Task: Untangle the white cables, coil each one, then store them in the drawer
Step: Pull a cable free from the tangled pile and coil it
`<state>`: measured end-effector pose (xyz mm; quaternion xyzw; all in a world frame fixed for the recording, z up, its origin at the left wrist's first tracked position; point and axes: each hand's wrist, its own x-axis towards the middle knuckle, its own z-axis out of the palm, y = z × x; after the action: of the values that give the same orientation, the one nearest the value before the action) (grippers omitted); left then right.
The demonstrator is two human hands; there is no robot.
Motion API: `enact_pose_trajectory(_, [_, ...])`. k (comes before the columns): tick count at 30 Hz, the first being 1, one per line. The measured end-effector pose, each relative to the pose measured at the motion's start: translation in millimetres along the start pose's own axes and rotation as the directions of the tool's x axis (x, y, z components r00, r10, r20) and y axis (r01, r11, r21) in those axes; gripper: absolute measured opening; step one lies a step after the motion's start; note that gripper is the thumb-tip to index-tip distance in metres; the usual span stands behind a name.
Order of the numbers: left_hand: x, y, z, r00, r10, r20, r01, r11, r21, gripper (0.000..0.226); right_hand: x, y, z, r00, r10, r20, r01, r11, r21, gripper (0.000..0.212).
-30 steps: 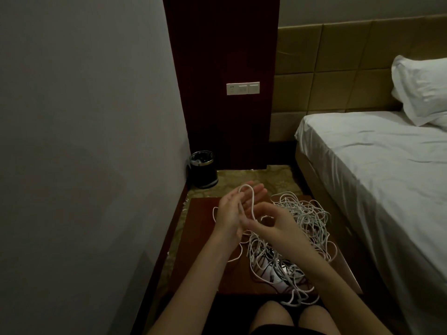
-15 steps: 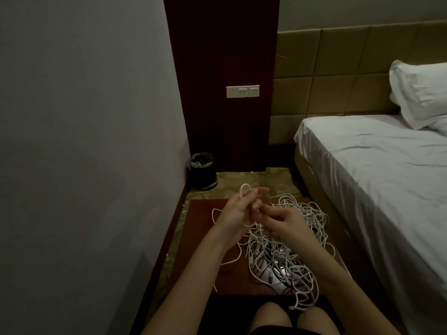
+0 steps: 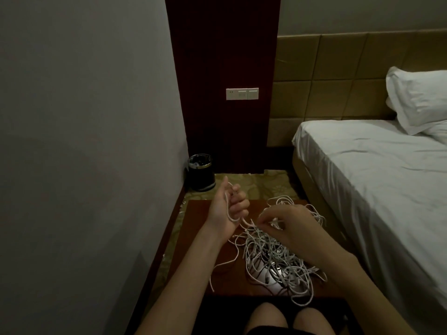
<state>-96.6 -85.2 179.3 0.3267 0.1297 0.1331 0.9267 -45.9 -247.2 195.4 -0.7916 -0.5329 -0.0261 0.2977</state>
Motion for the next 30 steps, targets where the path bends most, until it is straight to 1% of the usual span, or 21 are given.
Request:
enact_pose_trajectory(2, [-1.7, -4.5, 7.8, 1.000, -0.016, -0.004, 0.016, 0.994, 0.107, 0.043, 8.9, -11.2, -0.3, 0.993, -0.059, 0.106, 0.064, 0.997, -0.036, 0.011])
enact_pose_trajectory(3, [-3.8, -6.1, 12.3, 1.000, -0.023, -0.007, 0.024, 0.987, 0.162, 0.043, 14.0, -15.3, 1.4, 0.990, -0.073, 0.122, 0.079, 0.996, -0.042, 0.011])
enact_pose_trajectory(5, [-7.4, -9.8, 17.2, 0.999, -0.039, -0.011, 0.040, 0.954, 0.299, 0.046, 23.0, -19.9, 3.6, 0.995, -0.037, 0.093, 0.042, 0.998, -0.051, 0.011])
enact_pose_trajectory(7, [-10.7, -12.2, 17.8, 0.998, -0.057, -0.010, 0.056, 0.915, 0.400, 0.050, 27.8, -22.0, 3.4, 0.998, 0.037, 0.055, -0.034, 0.998, -0.054, 0.019])
enact_pose_trajectory(10, [-13.3, -11.7, 16.5, 0.993, -0.117, 0.027, 0.089, 0.869, 0.488, 0.053, 30.4, -22.6, 2.5, 0.994, 0.104, 0.016, -0.099, 0.975, -0.201, 0.033])
enact_pose_trajectory(12, [-15.8, -10.3, 16.8, 0.979, -0.186, 0.080, 0.111, 0.824, 0.555, 0.054, 31.7, -18.4, 2.8, 0.990, 0.138, -0.001, -0.134, 0.961, -0.241, 0.037])
enact_pose_trajectory(13, [-17.3, -9.8, 16.6, 0.968, -0.226, 0.104, 0.121, 0.793, 0.597, 0.055, 32.0, -14.3, 2.3, 0.989, 0.145, 0.028, -0.136, 0.968, -0.212, 0.038])
enact_pose_trajectory(14, [-17.2, -9.5, 14.2, 0.957, -0.262, 0.125, 0.128, 0.768, 0.627, 0.057, 31.7, -8.7, 0.5, 0.987, 0.141, 0.077, -0.130, 0.983, -0.132, 0.037])
enact_pose_trajectory(15, [-17.3, -8.8, 11.6, 0.946, -0.294, 0.138, 0.143, 0.758, 0.637, 0.057, 31.2, -2.8, -3.0, 0.982, 0.132, 0.132, -0.132, 0.991, -0.009, 0.033])
enact_pose_trajectory(17, [-15.3, -6.0, 4.6, 0.929, -0.337, 0.152, 0.172, 0.758, 0.629, 0.057, 27.8, 6.8, -14.5, 0.966, 0.127, 0.227, -0.187, 0.945, 0.267, 0.020])
enact_pose_trajectory(18, [-14.0, -4.9, 1.7, 0.920, -0.352, 0.171, 0.174, 0.760, 0.626, 0.055, 25.6, 9.9, -20.4, 0.962, 0.121, 0.245, -0.206, 0.910, 0.361, 0.015])
enact_pose_trajectory(19, [-14.0, -4.5, 0.7, 0.912, -0.363, 0.190, 0.168, 0.755, 0.634, 0.054, 23.4, 10.9, -24.5, 0.968, 0.105, 0.227, -0.193, 0.891, 0.411, 0.012])
enact_pose_trajectory(20, [-13.9, -5.1, 0.7, 0.905, -0.370, 0.210, 0.157, 0.748, 0.645, 0.053, 22.3, 10.7, -25.8, 0.980, 0.087, 0.177, -0.157, 0.886, 0.437, 0.010])
enact_pose_trajectory(22, [-15.6, -8.9, 4.5, 0.886, -0.383, 0.262, 0.124, 0.739, 0.662, 0.057, 23.2, 7.8, -22.3, 0.997, 0.073, 0.004, -0.068, 0.900, 0.430, 0.010])
enact_pose_trajectory(24, [-17.2, -12.8, 9.2, 0.863, -0.387, 0.324, 0.096, 0.757, 0.646, 0.057, 26.9, 5.8, -15.1, 0.985, 0.111, -0.131, -0.044, 0.900, 0.434, 0.017])
enact_pose_trajectory(25, [-17.7, -13.5, 10.7, 0.851, -0.392, 0.350, 0.087, 0.762, 0.642, 0.055, 29.1, 6.1, -12.2, 0.976, 0.149, -0.161, -0.062, 0.892, 0.448, 0.021])
enact_pose_trajectory(26, [-18.3, -13.1, 10.9, 0.842, -0.396, 0.367, 0.080, 0.763, 0.641, 0.052, 30.8, 7.4, -10.0, 0.968, 0.191, -0.166, -0.096, 0.884, 0.458, 0.023])
enact_pose_trajectory(27, [-19.6, -11.7, 10.9, 0.836, -0.397, 0.379, 0.073, 0.765, 0.640, 0.050, 32.1, 8.3, -9.1, 0.962, 0.234, -0.139, -0.144, 0.871, 0.469, 0.021])
enact_pose_trajectory(28, [-20.4, -11.1, 9.8, 0.839, -0.387, 0.383, 0.057, 0.762, 0.645, 0.048, 31.9, 8.7, -9.7, 0.959, 0.270, -0.087, -0.195, 0.850, 0.489, 0.015])
enact_pose_trajectory(30, [-22.1, -10.4, 7.9, 0.859, -0.348, 0.375, 0.009, 0.742, 0.670, 0.047, 29.0, 7.3, -13.2, 0.952, 0.303, 0.053, -0.275, 0.761, 0.587, 0.007])
